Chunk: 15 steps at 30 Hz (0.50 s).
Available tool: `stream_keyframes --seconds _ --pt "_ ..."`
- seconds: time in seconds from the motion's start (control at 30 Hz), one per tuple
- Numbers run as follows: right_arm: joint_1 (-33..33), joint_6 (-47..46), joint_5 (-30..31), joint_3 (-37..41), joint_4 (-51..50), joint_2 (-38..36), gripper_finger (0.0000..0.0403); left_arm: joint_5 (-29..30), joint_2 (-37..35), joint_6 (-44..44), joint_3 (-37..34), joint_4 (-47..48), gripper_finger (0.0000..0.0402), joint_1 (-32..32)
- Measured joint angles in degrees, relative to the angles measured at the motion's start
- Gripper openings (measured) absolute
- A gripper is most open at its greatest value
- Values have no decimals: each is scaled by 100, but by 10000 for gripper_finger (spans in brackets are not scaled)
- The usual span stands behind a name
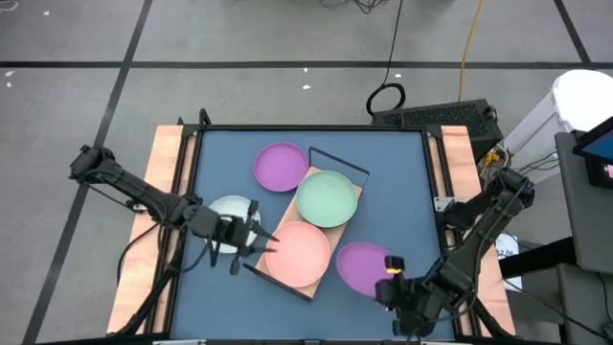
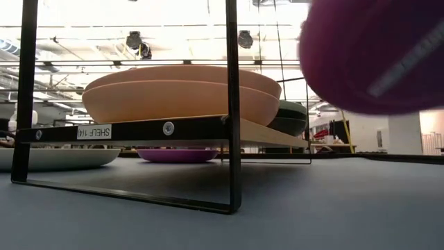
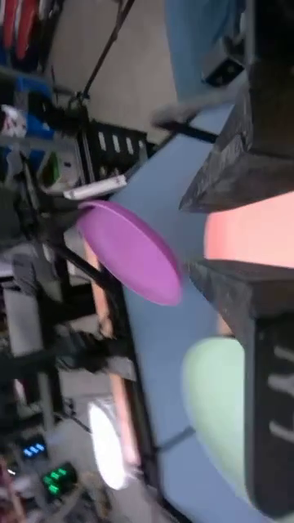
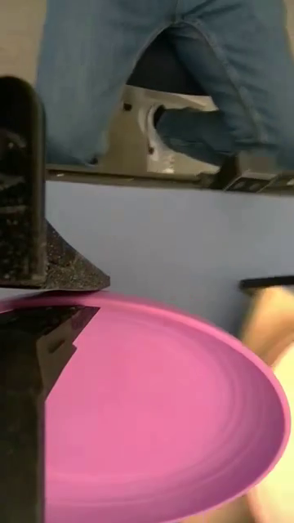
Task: Place and stack plates onto a shelf
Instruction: Stack the bottom purple plate on top of the pink plate on the shelf
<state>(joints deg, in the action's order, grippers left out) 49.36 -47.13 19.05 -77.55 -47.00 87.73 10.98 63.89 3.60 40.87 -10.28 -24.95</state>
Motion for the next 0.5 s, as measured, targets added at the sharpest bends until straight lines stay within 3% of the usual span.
stream_keyframes --seconds 0.27,0.5 --pt "134 505 514 -558 -50 238 0 463 1038 696 1011 -31 214 -352" --pt "134 828 680 -558 77 231 0 606 1908 928 1867 97 236 -474"
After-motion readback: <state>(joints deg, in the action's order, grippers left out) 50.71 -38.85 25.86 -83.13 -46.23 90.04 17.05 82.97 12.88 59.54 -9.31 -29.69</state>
